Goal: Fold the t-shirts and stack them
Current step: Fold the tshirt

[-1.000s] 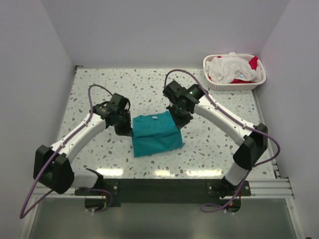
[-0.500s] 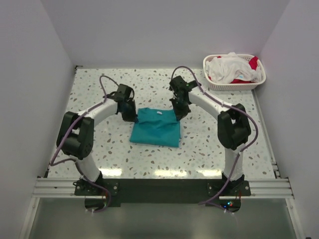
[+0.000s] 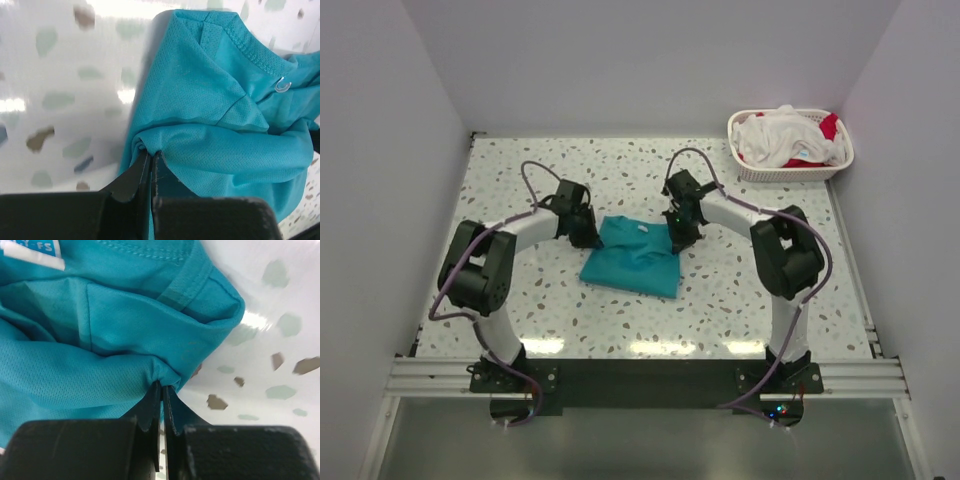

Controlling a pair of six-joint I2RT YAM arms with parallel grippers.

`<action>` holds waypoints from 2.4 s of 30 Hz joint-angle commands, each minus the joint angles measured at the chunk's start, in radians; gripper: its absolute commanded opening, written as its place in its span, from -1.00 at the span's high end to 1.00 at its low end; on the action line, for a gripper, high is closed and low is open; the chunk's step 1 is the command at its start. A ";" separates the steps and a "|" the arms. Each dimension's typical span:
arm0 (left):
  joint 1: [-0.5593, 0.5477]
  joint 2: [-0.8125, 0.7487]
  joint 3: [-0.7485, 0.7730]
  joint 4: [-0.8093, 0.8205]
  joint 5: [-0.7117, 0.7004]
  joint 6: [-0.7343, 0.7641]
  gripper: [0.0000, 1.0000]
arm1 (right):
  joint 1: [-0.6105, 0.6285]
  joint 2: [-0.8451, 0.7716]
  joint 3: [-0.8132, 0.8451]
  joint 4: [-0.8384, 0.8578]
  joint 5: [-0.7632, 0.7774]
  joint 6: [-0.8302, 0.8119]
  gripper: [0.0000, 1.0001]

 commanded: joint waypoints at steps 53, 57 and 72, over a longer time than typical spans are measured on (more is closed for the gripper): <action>-0.153 -0.847 -0.175 -0.338 -0.063 -0.058 1.00 | 0.224 -0.641 -0.151 -0.418 -0.218 0.000 1.00; -0.153 -0.892 -0.209 -0.338 -0.069 -0.064 1.00 | 0.223 -0.673 -0.204 -0.370 -0.334 0.015 1.00; -0.153 -1.122 -0.360 -0.363 -0.071 -0.147 1.00 | 0.453 -0.684 -0.346 -0.082 -0.473 0.236 1.00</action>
